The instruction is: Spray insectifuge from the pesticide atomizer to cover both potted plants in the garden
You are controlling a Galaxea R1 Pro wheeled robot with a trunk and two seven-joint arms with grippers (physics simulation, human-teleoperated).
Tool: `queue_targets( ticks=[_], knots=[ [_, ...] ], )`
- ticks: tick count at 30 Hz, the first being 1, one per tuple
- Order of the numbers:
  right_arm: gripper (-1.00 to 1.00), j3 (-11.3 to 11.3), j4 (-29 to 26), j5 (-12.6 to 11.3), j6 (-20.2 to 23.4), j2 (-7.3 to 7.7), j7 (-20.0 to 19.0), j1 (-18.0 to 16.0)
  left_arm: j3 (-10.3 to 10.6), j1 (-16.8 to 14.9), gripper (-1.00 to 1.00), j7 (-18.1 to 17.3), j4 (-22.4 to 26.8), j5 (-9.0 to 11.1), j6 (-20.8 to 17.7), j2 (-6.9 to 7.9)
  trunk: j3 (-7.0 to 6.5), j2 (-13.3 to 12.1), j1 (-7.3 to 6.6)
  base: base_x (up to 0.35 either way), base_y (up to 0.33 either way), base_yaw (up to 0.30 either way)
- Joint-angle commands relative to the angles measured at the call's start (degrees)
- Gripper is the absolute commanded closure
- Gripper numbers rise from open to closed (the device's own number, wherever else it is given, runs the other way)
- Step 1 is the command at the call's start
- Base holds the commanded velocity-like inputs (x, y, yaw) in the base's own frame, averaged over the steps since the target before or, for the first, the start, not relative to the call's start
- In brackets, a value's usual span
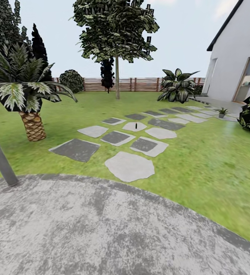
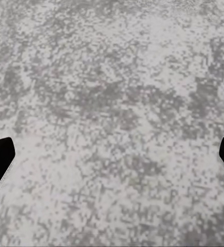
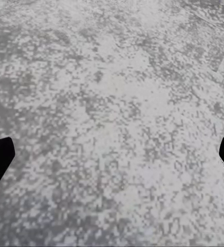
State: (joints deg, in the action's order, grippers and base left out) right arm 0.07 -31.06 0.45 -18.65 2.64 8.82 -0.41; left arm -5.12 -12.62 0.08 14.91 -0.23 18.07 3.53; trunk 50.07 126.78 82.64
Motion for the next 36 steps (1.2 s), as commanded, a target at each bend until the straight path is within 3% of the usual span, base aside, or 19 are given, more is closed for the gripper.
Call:
queue_targets(
  ticks=[1,36],
  knots=[
    [-1.00,0.01,0.04,0.06,-0.16,0.00,0.14,-0.03,-0.15,-0.03,-1.00,0.01,-0.05,-0.03,0.20,-0.01,0.05,0.02,0.02,0.339,0.000,0.000],
    [-1.00,0.01,0.04,0.06,-0.16,0.00,0.14,-0.03,-0.15,-0.03,-1.00,0.01,-0.05,-0.03,0.21,-0.01,0.05,0.02,0.02,0.339,0.000,0.000]
  ],
)
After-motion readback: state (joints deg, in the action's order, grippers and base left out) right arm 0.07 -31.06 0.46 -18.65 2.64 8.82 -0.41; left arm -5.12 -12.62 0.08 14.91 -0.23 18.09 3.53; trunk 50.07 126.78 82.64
